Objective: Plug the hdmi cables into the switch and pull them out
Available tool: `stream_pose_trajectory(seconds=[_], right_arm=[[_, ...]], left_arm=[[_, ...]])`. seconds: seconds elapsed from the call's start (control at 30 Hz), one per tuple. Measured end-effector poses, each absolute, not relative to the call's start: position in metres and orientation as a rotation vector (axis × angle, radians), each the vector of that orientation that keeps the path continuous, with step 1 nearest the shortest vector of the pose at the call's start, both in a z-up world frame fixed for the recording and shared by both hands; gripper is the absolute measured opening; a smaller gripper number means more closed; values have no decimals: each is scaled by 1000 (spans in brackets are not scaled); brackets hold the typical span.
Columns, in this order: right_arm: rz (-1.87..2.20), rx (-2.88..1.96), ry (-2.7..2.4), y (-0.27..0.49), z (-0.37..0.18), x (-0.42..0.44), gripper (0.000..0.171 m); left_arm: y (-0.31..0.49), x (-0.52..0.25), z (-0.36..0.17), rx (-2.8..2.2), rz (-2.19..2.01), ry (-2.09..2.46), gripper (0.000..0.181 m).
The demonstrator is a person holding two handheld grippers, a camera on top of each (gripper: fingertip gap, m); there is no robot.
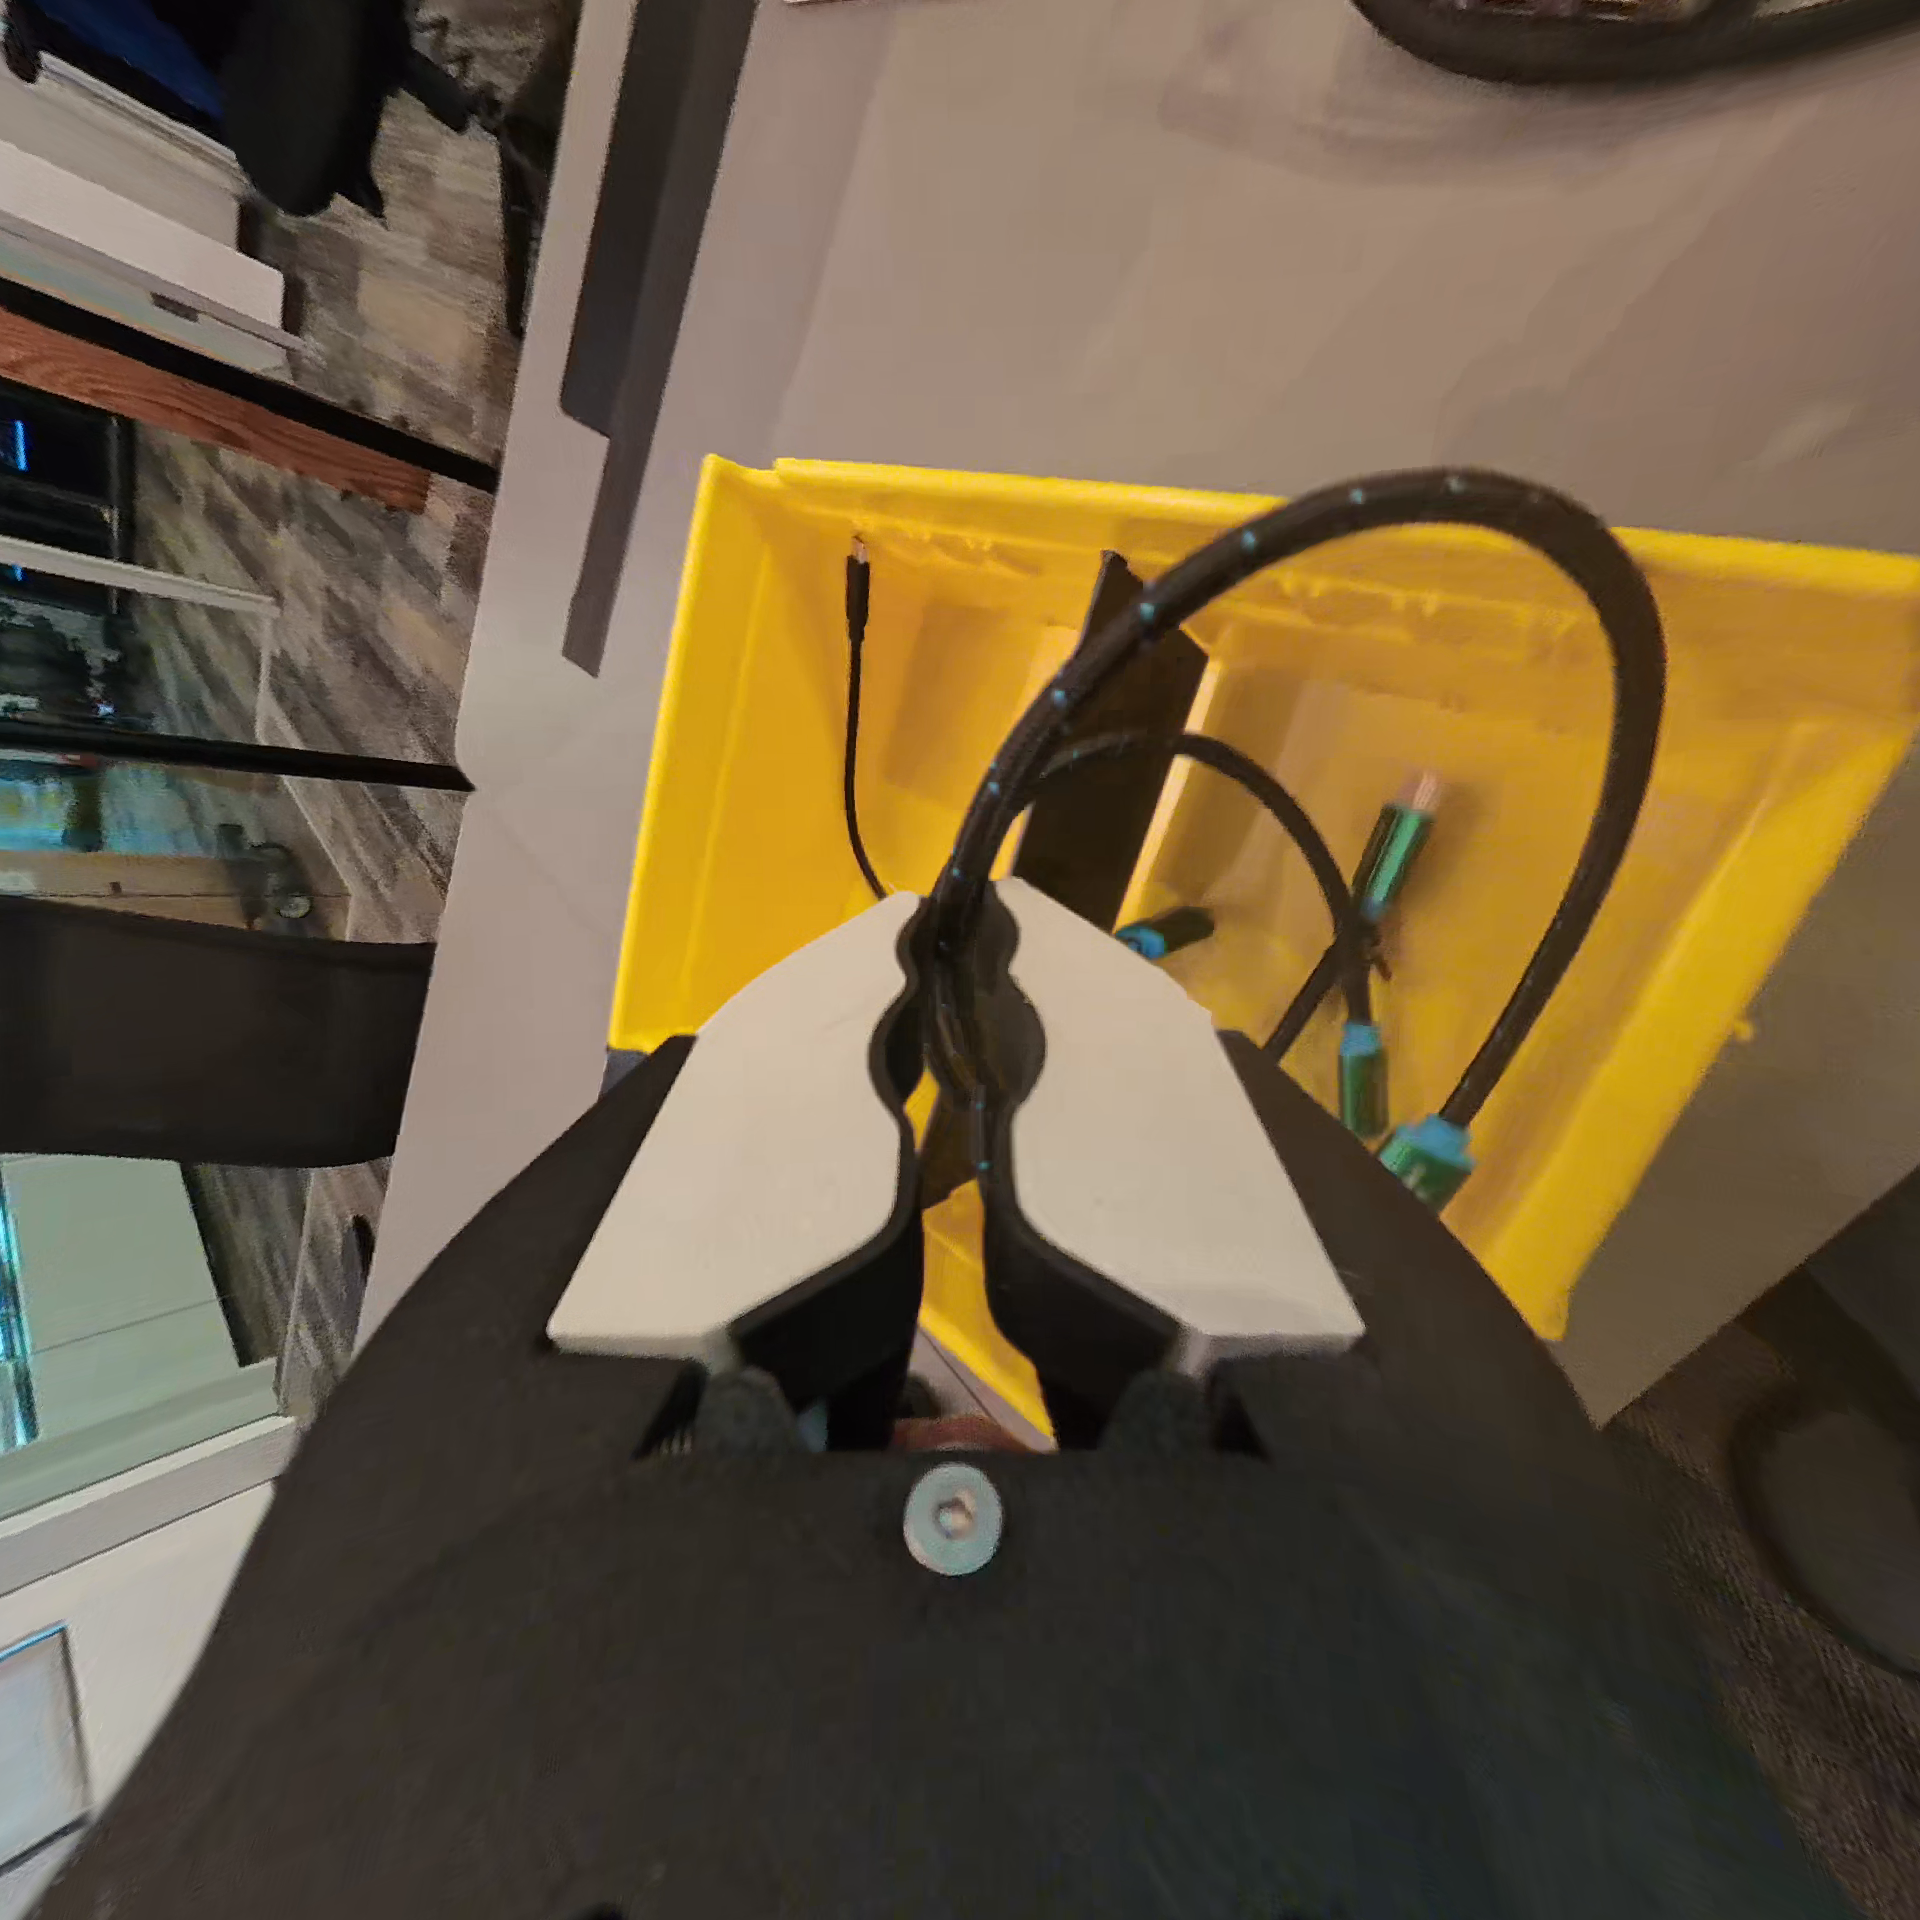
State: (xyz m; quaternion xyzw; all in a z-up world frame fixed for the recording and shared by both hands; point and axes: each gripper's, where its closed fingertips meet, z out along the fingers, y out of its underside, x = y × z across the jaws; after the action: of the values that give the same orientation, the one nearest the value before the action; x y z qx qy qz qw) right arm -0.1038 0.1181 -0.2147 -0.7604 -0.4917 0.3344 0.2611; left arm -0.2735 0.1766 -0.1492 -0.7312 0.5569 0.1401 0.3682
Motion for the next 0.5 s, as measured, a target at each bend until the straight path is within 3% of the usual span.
stream_pose_trajectory(seconds=[0.33, 0.5], right_arm=[[911, -2067, -1339, 117, -218, -105, 64], [915, -2068, -1322, 120, -218, -103, 64]], left_arm=[[183, -305, -87, -1842, 255, 1149, 6], [185, -297, -44, -1737, 393, 1101, 7]])
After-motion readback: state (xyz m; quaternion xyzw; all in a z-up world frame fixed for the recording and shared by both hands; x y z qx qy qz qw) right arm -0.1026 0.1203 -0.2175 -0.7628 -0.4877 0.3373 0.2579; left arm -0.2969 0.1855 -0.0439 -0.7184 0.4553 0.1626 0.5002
